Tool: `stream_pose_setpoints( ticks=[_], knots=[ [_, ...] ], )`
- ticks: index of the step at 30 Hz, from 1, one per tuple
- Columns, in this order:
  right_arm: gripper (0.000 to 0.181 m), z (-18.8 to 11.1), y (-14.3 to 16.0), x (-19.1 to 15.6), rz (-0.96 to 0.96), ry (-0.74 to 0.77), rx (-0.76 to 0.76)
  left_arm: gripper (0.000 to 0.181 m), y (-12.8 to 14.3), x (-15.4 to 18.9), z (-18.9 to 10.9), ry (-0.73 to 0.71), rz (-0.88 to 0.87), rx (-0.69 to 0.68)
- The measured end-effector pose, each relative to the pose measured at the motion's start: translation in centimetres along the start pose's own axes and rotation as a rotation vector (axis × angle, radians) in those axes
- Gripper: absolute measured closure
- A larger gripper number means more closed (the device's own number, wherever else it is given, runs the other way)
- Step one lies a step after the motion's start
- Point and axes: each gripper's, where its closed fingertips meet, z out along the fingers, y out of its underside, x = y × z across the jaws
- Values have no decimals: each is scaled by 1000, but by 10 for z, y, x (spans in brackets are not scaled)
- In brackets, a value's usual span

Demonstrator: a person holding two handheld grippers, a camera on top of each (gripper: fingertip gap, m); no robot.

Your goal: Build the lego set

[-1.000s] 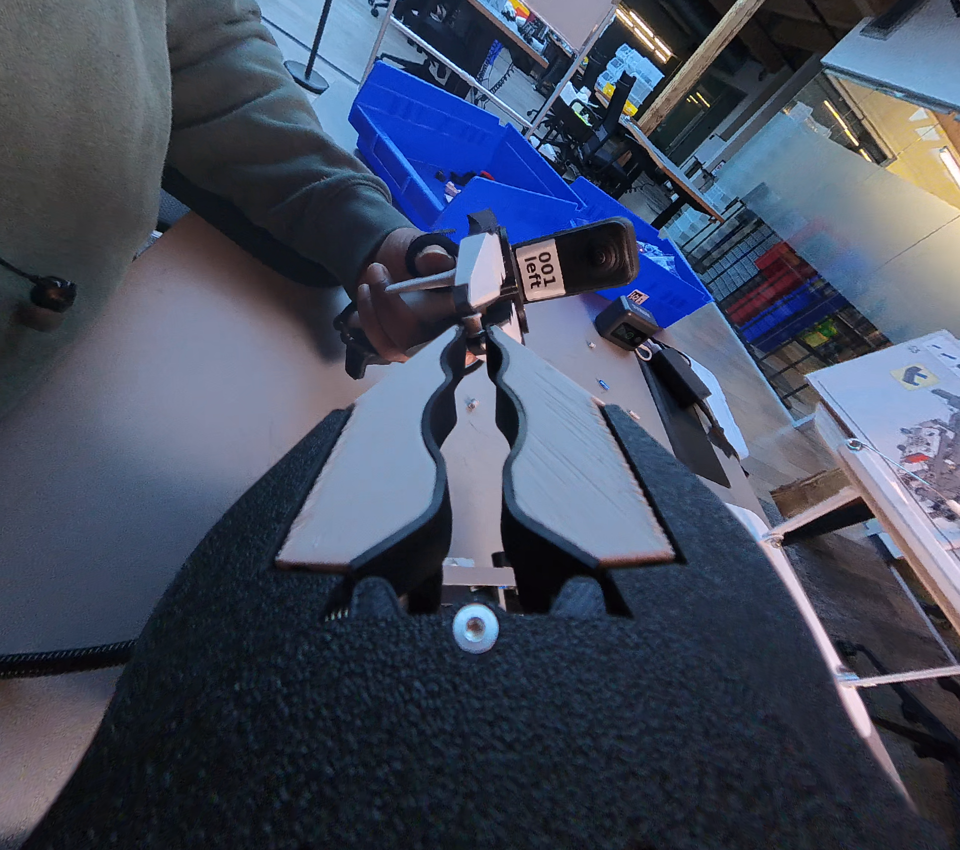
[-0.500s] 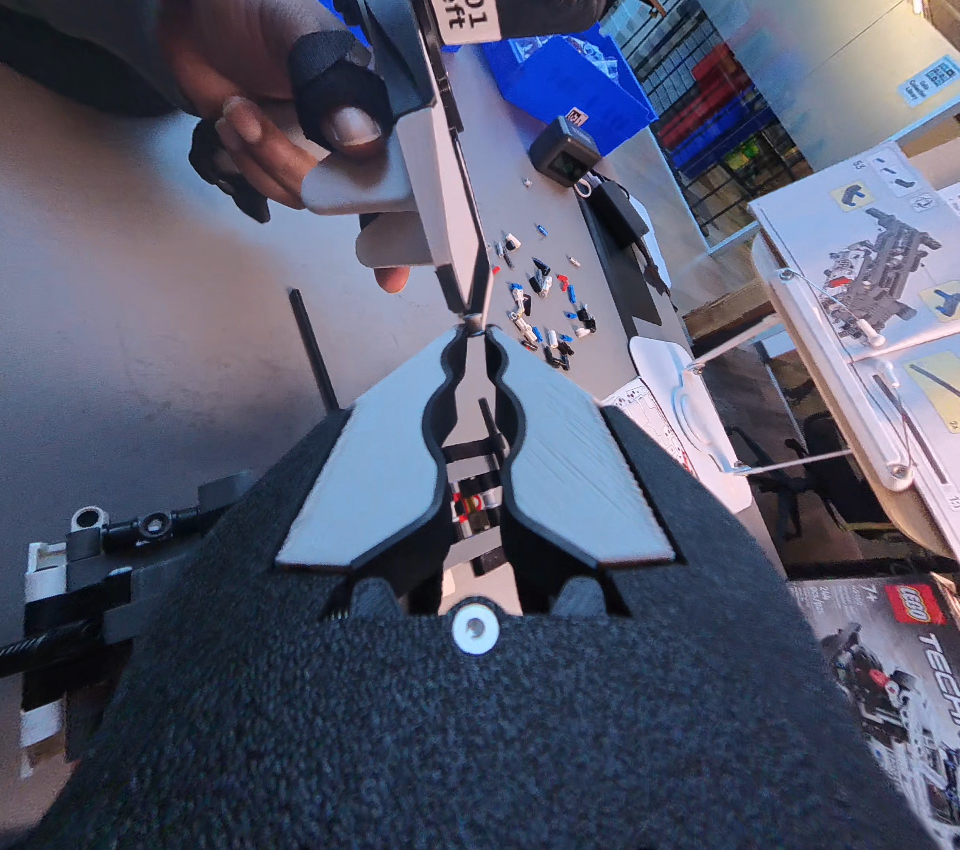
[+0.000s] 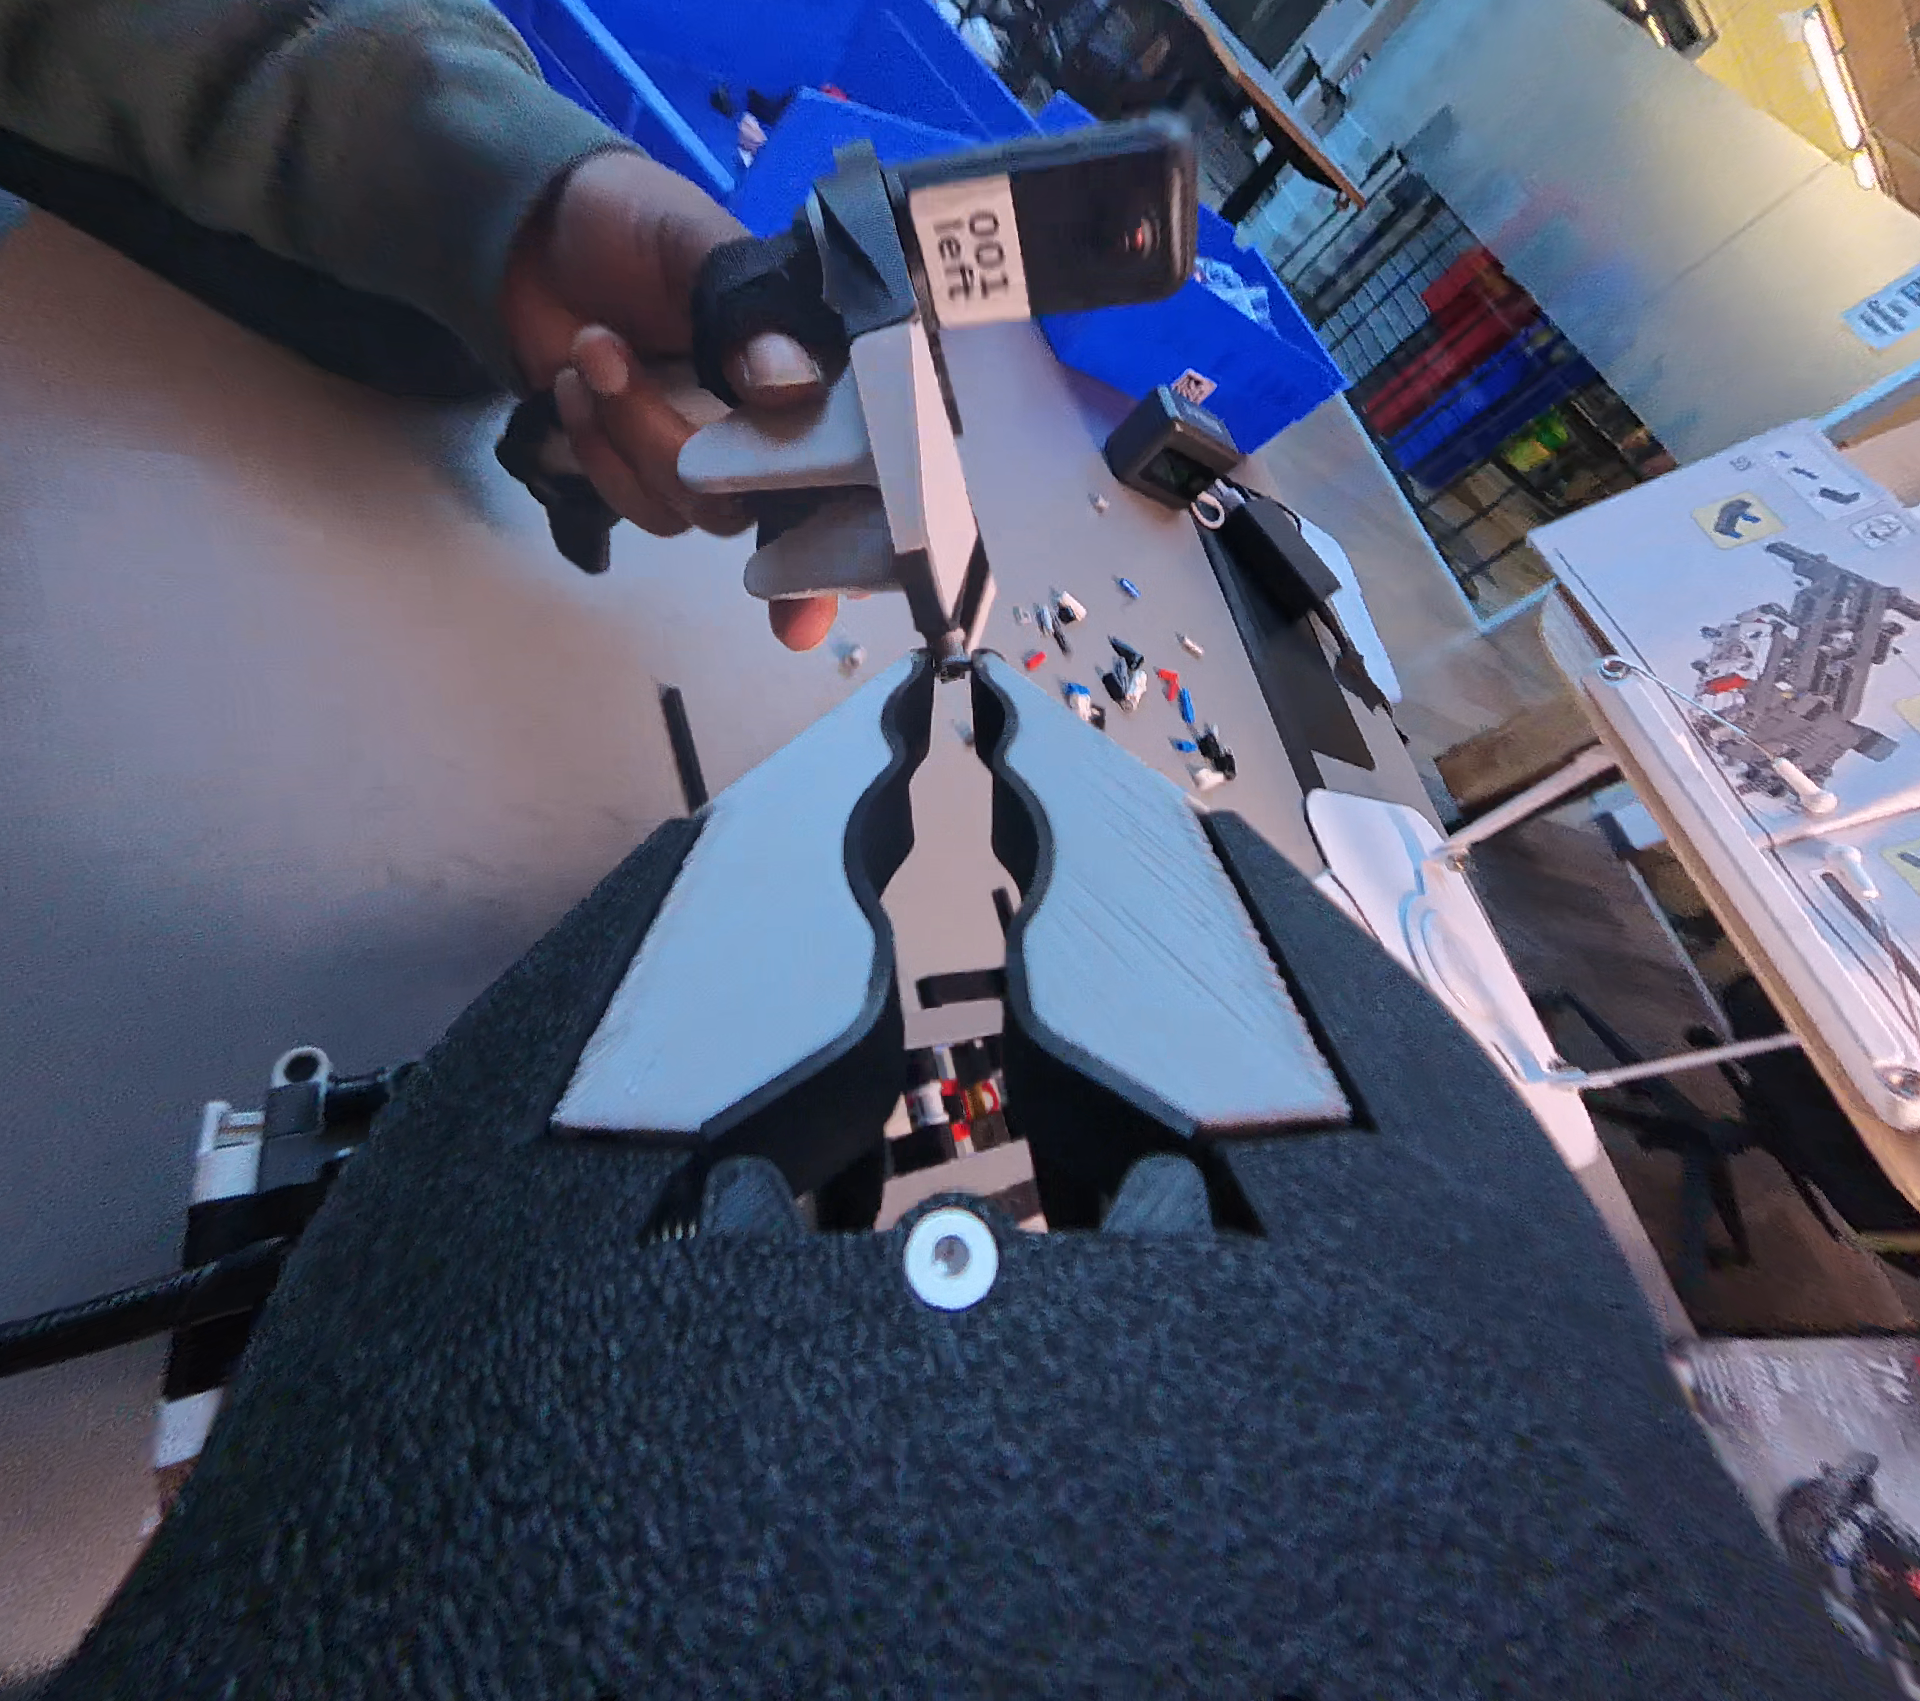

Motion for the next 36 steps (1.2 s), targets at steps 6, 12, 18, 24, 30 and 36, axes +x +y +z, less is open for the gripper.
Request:
stream_pose_setpoints(
  ticks=[6, 12, 18, 24, 30, 36],
  knots=[
    [175, -8, -20, -4, 36, -47, 124, 175, -1, 19, 1, 193, -107, 27],
    [175, -7, -18, -4, 43, -58, 110, 175, -1, 16, 0, 202, -141, 33],
    [175, -4, -8, -5, 38, -75, 37, 174, 2, 5, -1, 107, -69, 5],
    [175, -5, -16, -5, 62, -89, 74, 170, 0, 12, -2, 179, -98, 26],
    [175, -3, -16, -6, 50, -92, 84, 174, 0, 13, -1, 211, -125, 36],
    [175, -2, -15, -6, 41, -92, 87, 174, 0, 11, -1, 202, -121, 33]
  ],
)
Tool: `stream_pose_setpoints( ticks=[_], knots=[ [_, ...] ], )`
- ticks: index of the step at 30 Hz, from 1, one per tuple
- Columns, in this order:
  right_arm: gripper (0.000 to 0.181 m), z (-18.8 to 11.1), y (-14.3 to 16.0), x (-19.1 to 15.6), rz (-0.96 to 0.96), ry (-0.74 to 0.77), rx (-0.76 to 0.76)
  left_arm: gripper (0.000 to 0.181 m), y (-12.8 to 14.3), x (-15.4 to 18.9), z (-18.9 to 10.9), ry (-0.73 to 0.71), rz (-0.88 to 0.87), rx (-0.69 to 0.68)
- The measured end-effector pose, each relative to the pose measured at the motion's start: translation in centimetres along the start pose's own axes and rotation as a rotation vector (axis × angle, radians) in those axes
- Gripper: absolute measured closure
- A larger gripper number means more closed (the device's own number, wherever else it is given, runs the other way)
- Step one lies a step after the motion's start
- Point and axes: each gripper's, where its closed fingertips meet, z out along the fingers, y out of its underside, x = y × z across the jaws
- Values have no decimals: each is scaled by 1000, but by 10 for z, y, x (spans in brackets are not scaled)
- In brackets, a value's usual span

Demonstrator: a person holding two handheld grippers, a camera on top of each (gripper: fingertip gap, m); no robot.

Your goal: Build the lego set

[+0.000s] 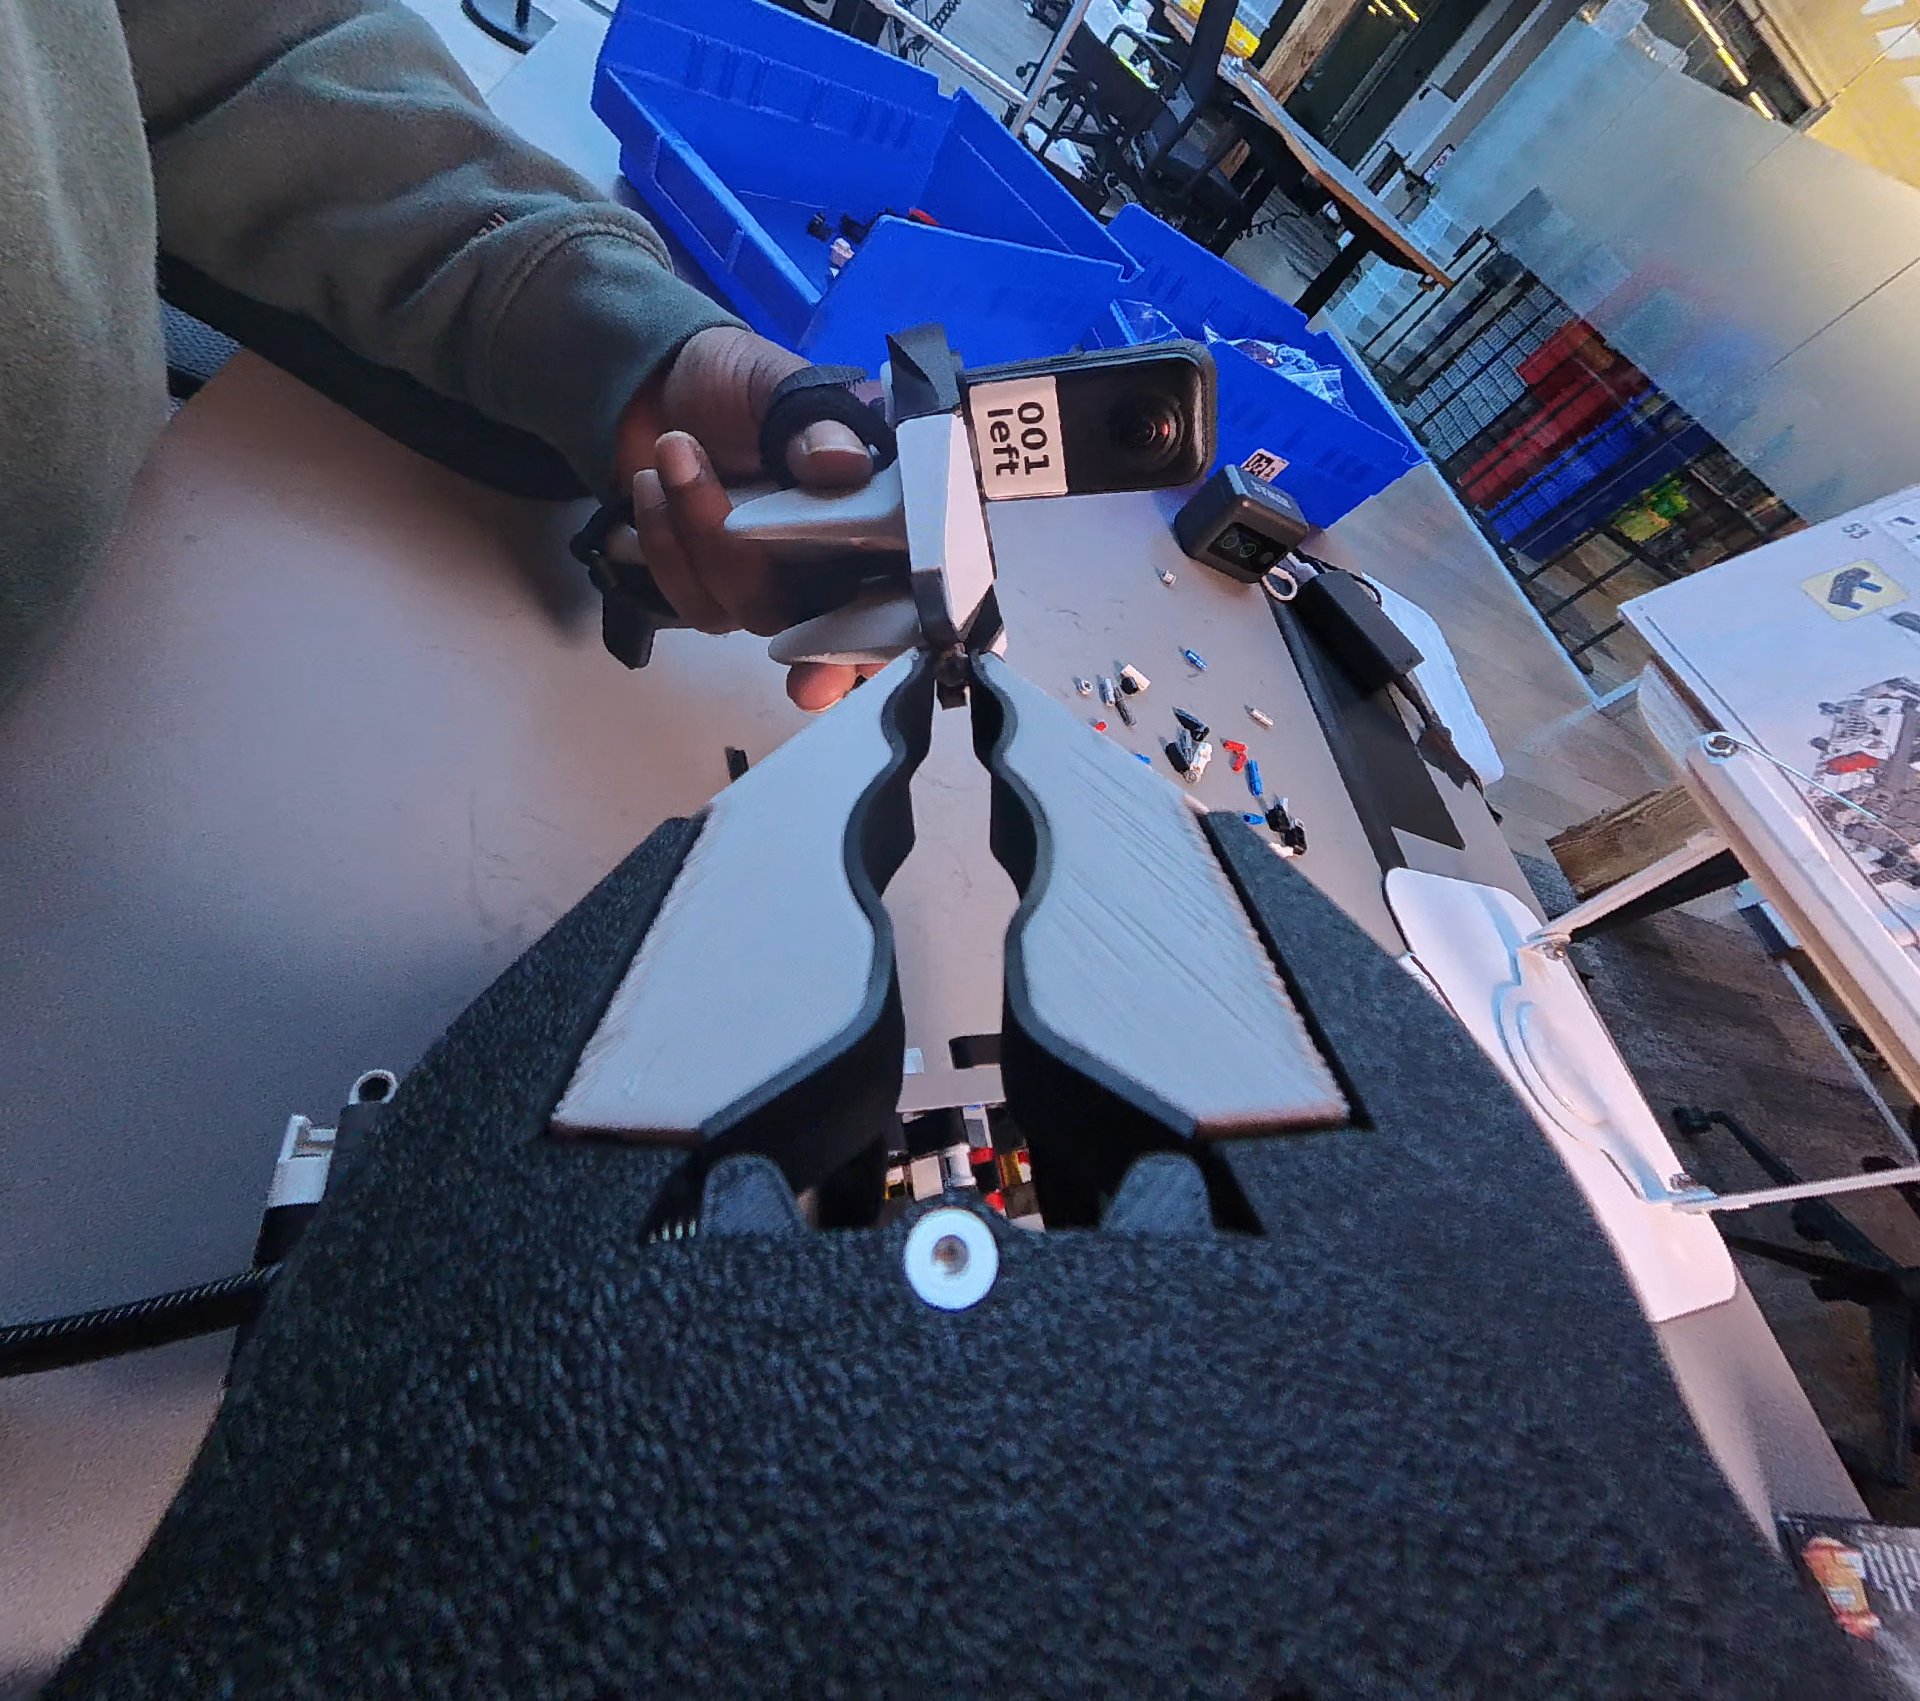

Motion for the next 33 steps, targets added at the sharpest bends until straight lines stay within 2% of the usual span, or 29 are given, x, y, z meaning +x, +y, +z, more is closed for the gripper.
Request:
stream_pose_setpoints(
  ticks=[14, 18, 20, 23, 26, 30, 33],
  knots=[
    [175, 0, 4, 1, 4, -10, 8, 175, 1, -3, -2, -22, 27, -17],
    [175, 0, 7, 3, 35, 0, 16, 176, 0, -7, -3, -101, 171, -53],
    [166, -2, 12, 6, 77, -8, 14, 176, -5, -11, -4, -162, 273, -70],
    [163, -20, 35, 25, 144, -2, -25, 176, -13, -32, -13, -313, 431, -116],
    [165, -46, 73, 43, 265, -7, -84, 175, -12, -55, -21, -427, 523, -190],
    [167, -67, 117, 47, 416, -40, -112, 176, -12, -72, -20, -480, 538, -234],
    [167, -69, 128, 45, 467, -73, -80, 176, -13, -80, -19, -525, 555, -263]
  ],
)
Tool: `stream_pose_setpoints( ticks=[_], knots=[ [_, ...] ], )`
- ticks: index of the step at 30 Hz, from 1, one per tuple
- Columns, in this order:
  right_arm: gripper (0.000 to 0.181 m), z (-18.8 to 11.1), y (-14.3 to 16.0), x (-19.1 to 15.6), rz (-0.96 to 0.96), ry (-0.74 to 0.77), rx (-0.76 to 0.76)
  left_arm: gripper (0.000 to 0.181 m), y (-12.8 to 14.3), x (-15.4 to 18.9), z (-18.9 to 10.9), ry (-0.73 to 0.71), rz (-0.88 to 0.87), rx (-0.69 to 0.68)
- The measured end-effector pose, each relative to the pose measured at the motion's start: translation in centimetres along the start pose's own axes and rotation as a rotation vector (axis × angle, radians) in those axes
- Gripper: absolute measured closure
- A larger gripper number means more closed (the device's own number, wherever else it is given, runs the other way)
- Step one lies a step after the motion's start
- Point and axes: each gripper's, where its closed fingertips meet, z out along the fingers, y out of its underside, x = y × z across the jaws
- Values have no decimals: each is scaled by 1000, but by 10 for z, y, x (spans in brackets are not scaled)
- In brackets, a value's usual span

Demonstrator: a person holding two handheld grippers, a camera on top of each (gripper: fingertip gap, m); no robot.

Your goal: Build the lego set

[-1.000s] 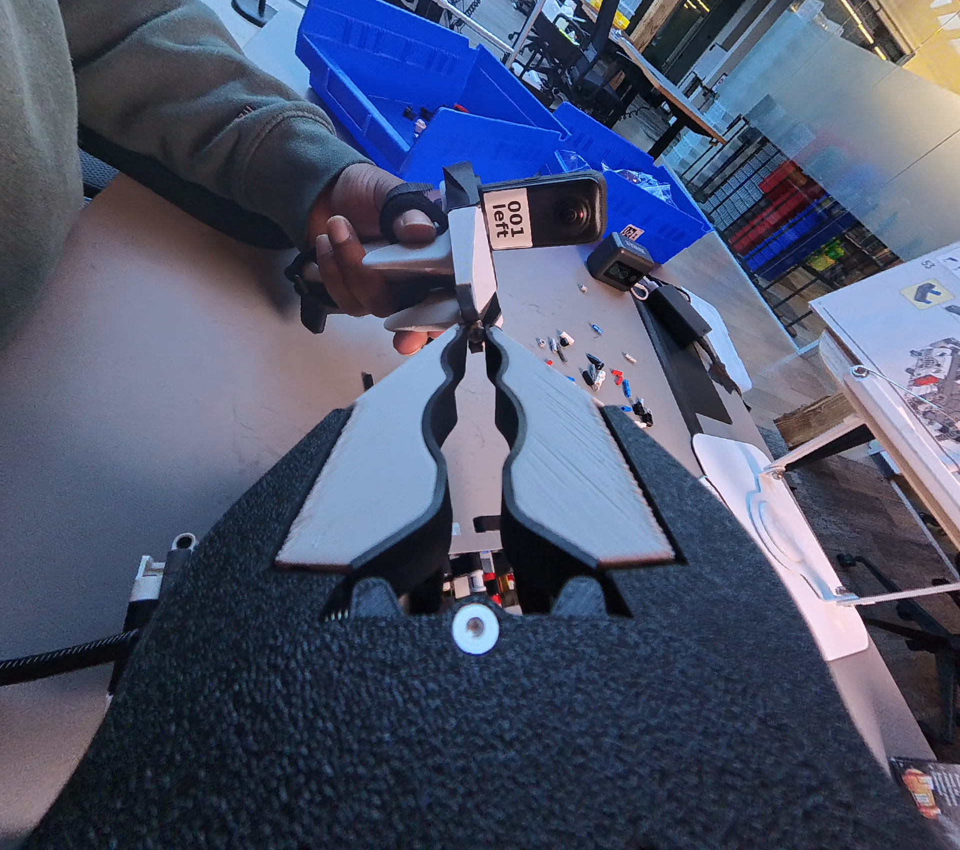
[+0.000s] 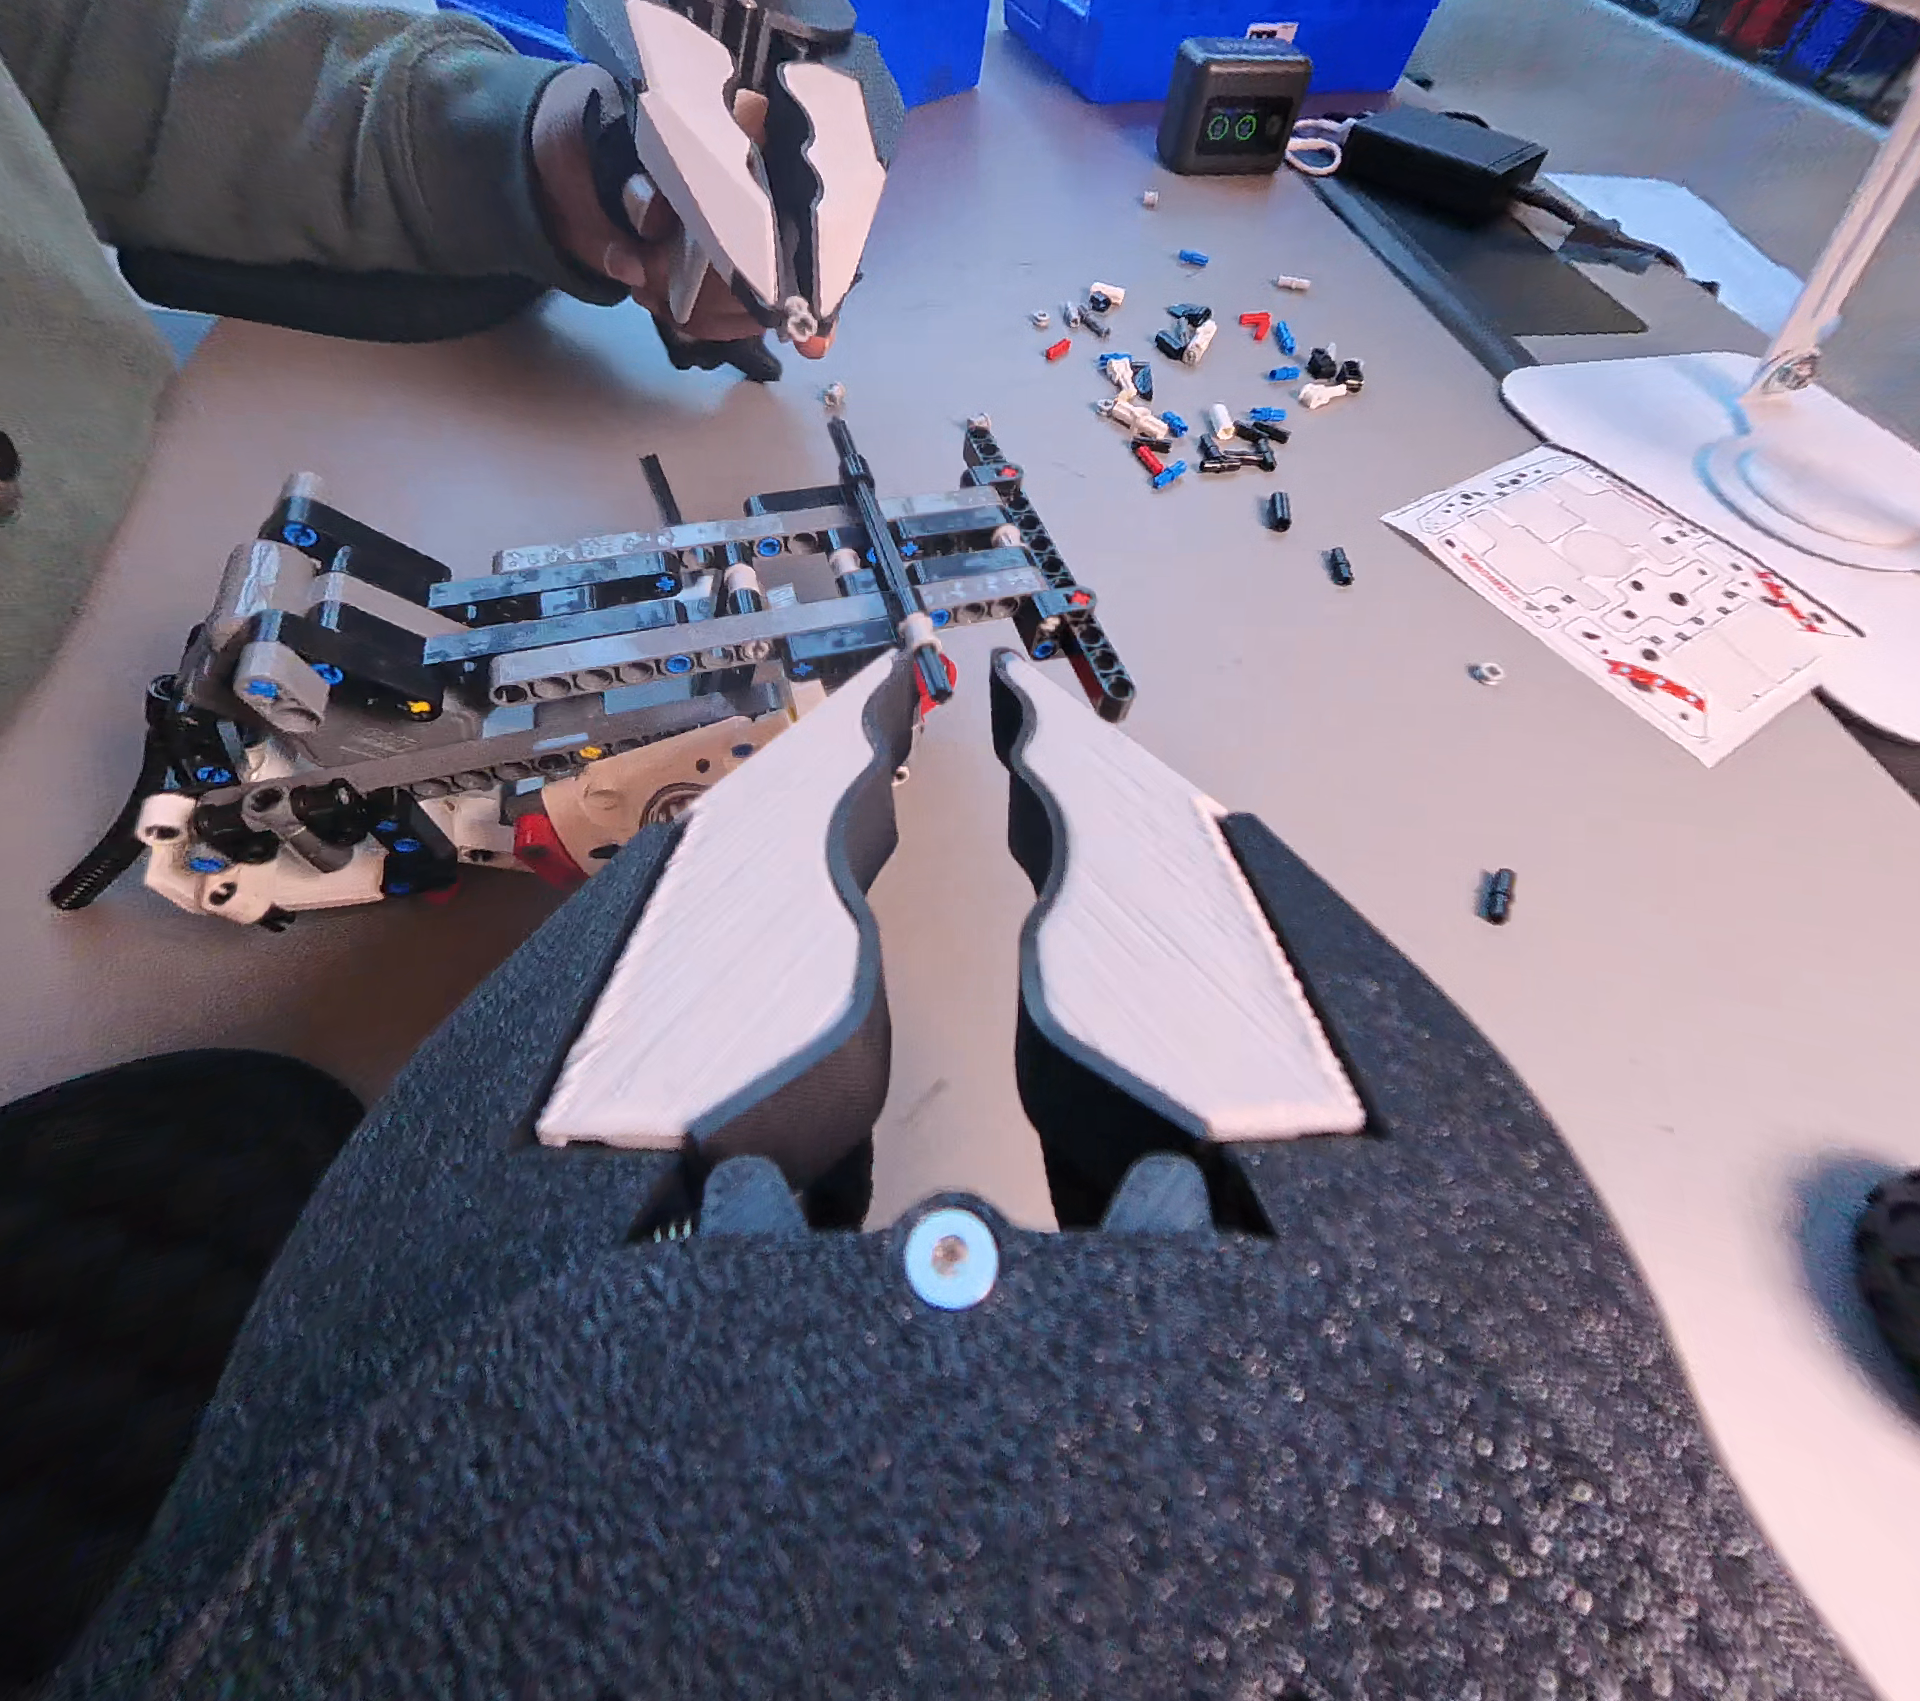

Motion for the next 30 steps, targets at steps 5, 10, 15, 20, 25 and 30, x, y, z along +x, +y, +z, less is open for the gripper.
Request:
stream_pose_setpoints(
  ticks=[5, 10, 15, 20, 25, 30],
  knots=[
    [172, 3, 6, -2, 25, -96, 12, 176, 10, -9, -2, -48, 26, -57],
    [177, 6, 7, -3, 39, -147, 38, 176, 13, -10, -1, -44, 35, -68],
    [177, 5, 7, -3, 37, -151, 42, 175, 18, -9, 1, -35, 42, -78],
    [177, 5, 7, -4, 46, -159, 53, 175, 21, -9, 5, -27, 49, -84],
    [177, 6, 7, -5, 46, -166, 54, 176, 18, -9, 5, -6, 42, -65],
    [177, 7, 7, -6, 43, -170, 52, 176, 19, -9, 7, -1, 43, -76]
  ],
)
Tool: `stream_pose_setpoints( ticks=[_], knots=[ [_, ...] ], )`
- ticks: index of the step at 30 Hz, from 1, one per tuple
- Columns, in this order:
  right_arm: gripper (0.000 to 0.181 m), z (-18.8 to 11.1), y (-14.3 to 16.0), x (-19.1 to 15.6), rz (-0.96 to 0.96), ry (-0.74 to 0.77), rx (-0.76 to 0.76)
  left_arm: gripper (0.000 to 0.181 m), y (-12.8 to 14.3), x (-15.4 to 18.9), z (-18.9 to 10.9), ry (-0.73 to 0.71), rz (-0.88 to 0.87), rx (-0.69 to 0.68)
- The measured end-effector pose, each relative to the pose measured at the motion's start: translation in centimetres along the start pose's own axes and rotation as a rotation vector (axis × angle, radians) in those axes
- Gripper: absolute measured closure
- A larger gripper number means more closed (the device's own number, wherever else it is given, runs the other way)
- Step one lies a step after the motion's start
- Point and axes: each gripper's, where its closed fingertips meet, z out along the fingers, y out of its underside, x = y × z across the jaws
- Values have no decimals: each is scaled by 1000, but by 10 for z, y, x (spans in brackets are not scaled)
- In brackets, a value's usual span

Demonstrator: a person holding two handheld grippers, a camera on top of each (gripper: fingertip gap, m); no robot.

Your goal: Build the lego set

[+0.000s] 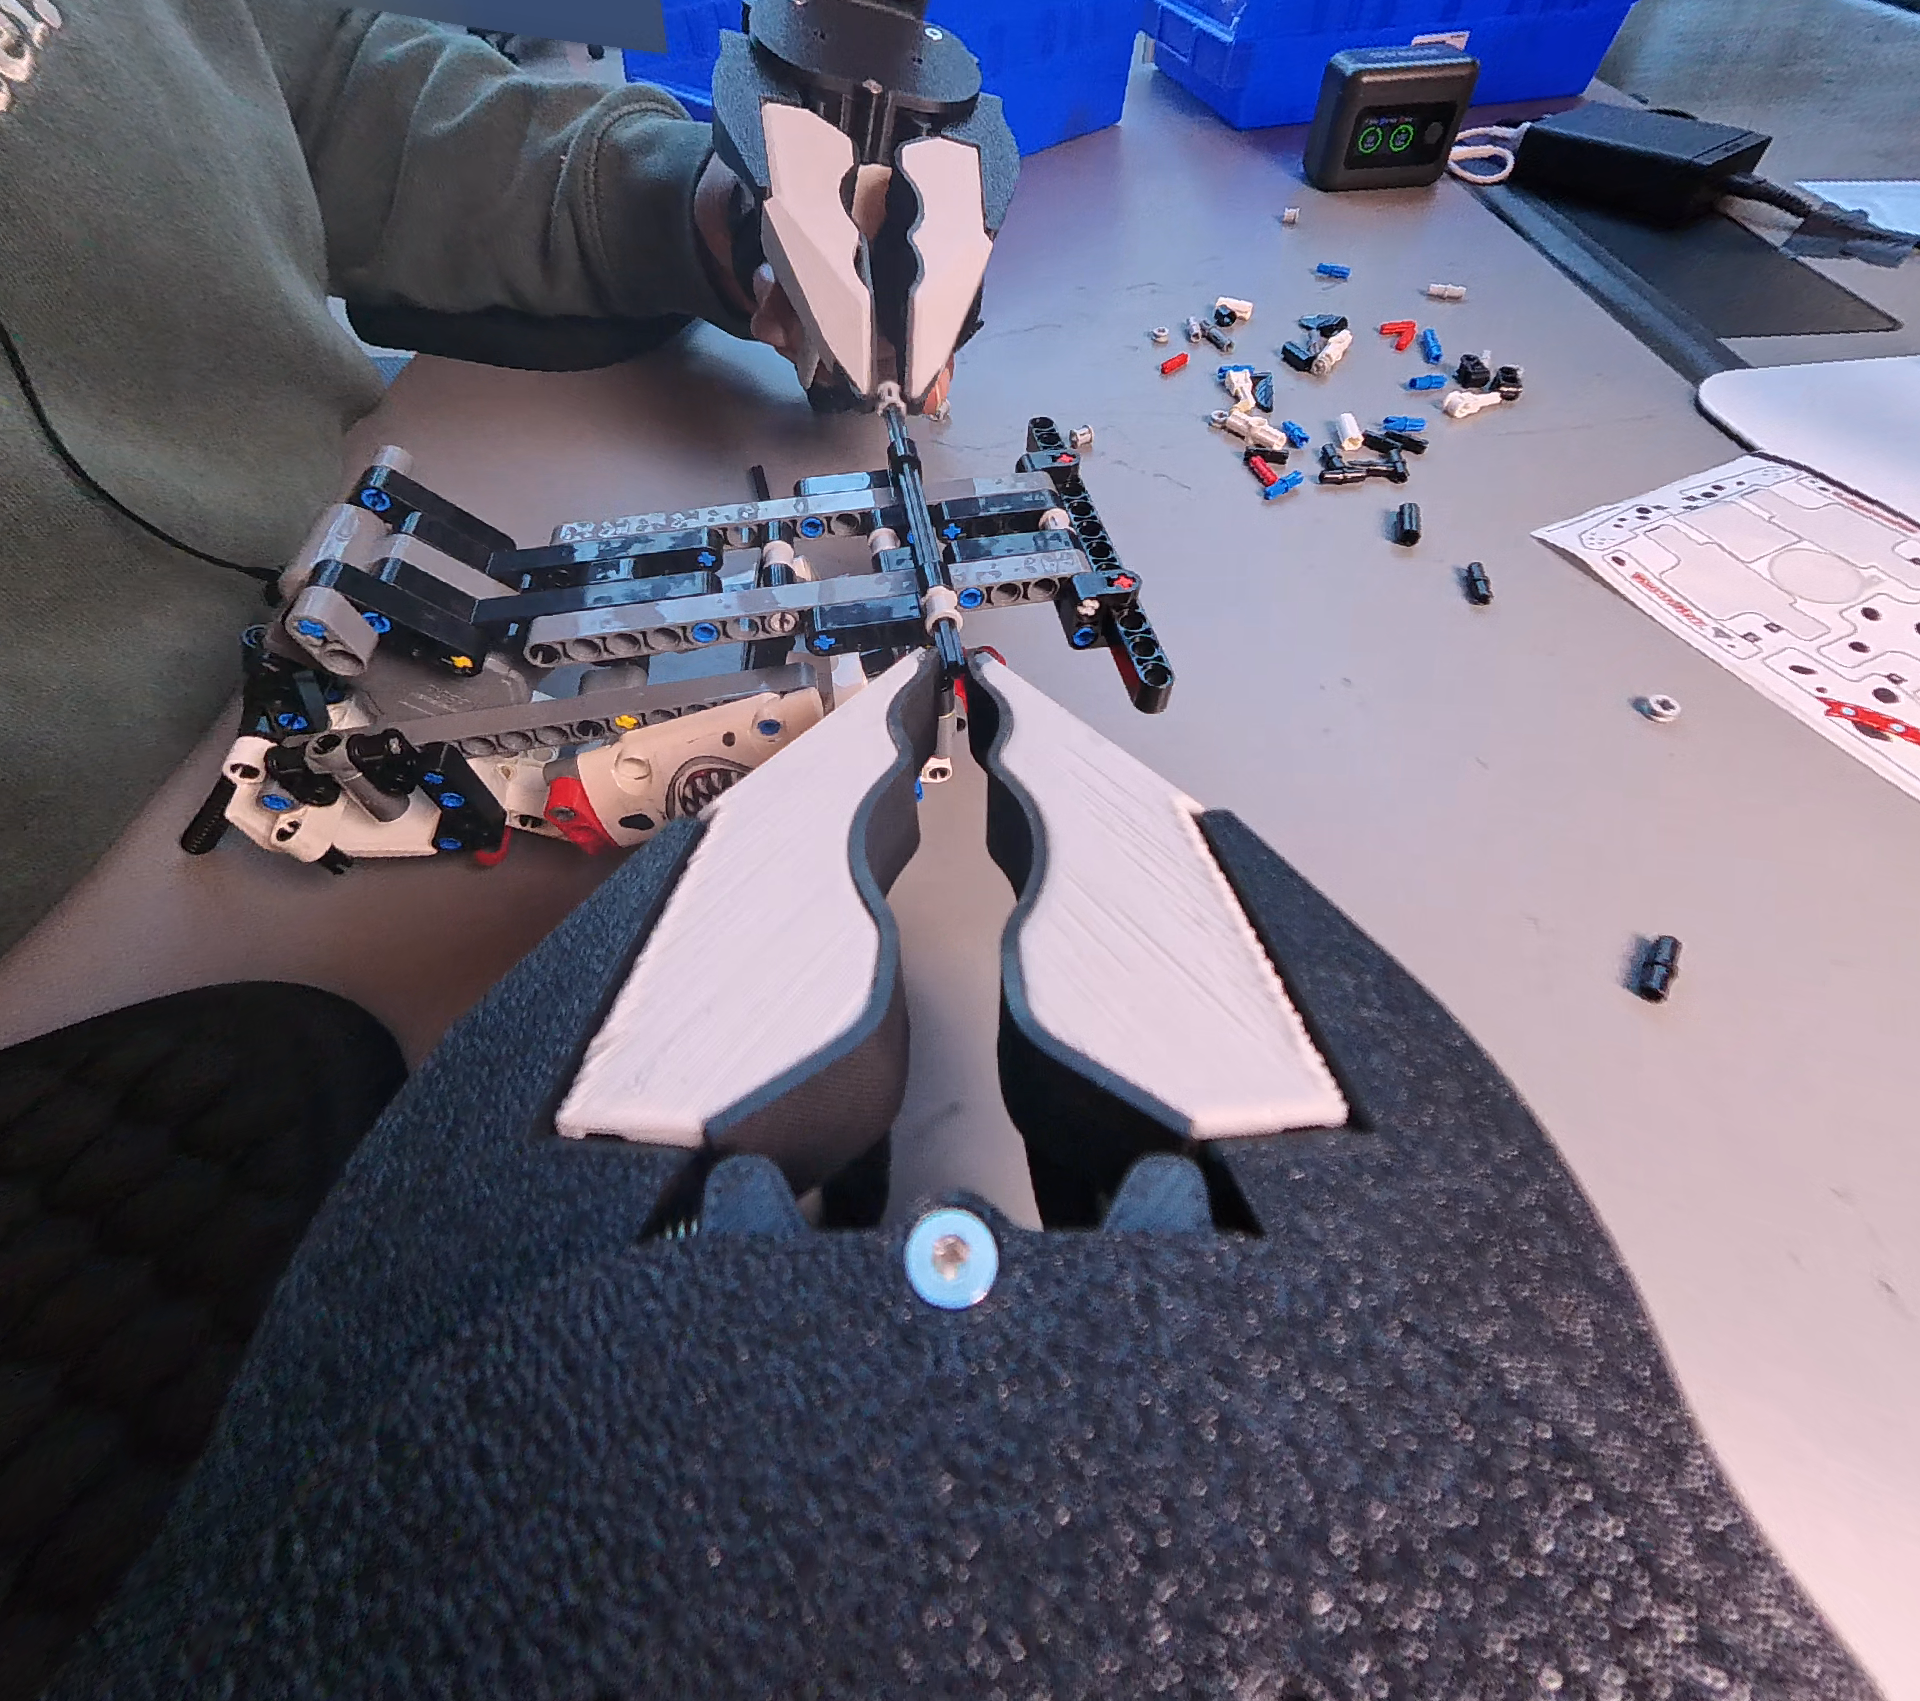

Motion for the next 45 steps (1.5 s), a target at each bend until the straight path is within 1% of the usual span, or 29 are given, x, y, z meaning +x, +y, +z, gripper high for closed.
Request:
stream_pose_setpoints(
  ticks=[6, 14, 21, 25, 29, 33, 37, 41, 45],
  knots=[
    [178, 0, 0, 0, -5, 2, -2, 175, 0, -1, 1, 12, -54, 3],
    [178, 0, 2, -2, -19, 3, -8, 175, -2, -3, 2, 69, -302, 10],
    [178, -1, 1, -4, -38, 2, -4, 176, -4, 0, 2, 153, -426, 12],
    [178, 0, 2, -4, -53, 8, -8, 176, -3, -3, 2, 171, -499, 7],
    [178, 4, 1, -9, -63, -11, -10, 176, -1, 5, 7, 193, -450, -28],
    [178, 3, 2, -8, -71, -7, -16, 176, -3, 2, 8, 161, -371, -67],
    [178, 3, 1, -10, -69, -6, -8, 176, -2, 0, 9, 140, -370, -66],
    [178, 8, 0, -13, -77, -17, -9, 176, -2, 6, 14, 164, -351, -85],
    [178, 8, 1, -14, -82, -16, -14, 176, -4, 1, 16, 134, -327, -104]
  ],
)
